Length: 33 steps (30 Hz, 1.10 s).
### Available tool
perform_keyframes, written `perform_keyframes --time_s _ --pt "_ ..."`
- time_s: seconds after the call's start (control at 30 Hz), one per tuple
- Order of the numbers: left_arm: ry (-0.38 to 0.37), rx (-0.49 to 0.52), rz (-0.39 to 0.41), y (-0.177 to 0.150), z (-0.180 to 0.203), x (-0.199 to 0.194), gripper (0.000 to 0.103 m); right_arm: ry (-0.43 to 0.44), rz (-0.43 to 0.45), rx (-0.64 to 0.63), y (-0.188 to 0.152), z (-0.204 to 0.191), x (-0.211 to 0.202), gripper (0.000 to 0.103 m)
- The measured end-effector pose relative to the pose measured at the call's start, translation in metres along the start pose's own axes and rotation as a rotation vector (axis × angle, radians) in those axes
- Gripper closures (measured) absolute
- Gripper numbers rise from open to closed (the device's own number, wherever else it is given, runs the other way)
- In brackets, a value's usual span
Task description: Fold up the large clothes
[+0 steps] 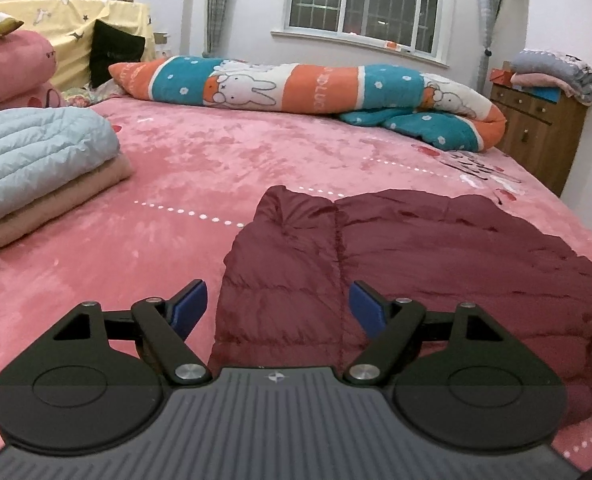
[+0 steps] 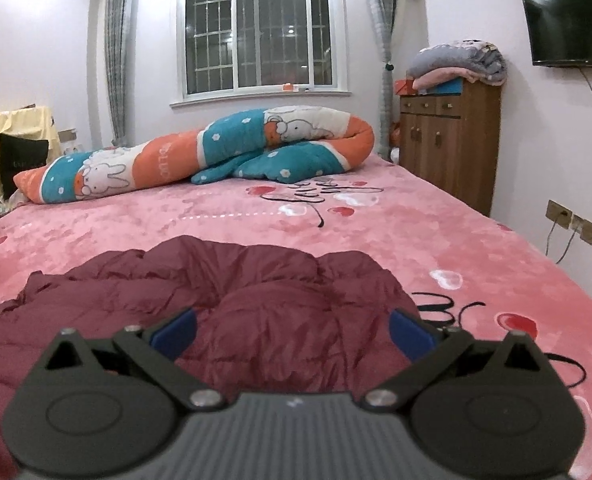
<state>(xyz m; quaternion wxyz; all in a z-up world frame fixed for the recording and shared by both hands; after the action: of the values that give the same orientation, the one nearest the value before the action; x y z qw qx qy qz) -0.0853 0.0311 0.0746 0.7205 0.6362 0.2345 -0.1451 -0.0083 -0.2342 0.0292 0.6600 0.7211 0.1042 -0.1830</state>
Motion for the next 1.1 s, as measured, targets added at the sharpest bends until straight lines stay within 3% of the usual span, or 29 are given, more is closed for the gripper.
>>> perform_keyframes --time_s 1.1 --pt "-0.157 0.029 0.142 0.011 0.026 -0.095 0.000 -0.001 0.063 -0.055 -0.002 -0.012 -0.105 0.001"
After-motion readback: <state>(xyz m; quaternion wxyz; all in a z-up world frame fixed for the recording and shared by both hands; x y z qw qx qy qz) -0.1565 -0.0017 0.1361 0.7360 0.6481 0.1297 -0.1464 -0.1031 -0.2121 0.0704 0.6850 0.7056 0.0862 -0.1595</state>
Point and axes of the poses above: each gripper's, at about its wrist camera, not at the fingertips, and x roughly the way its jaws point, z to its right, y to its top, the point moved 6 cm from there along x, roughly the way its jaws point, and after that the axes turned 2 degrees about -y, right-handed, at the moved point
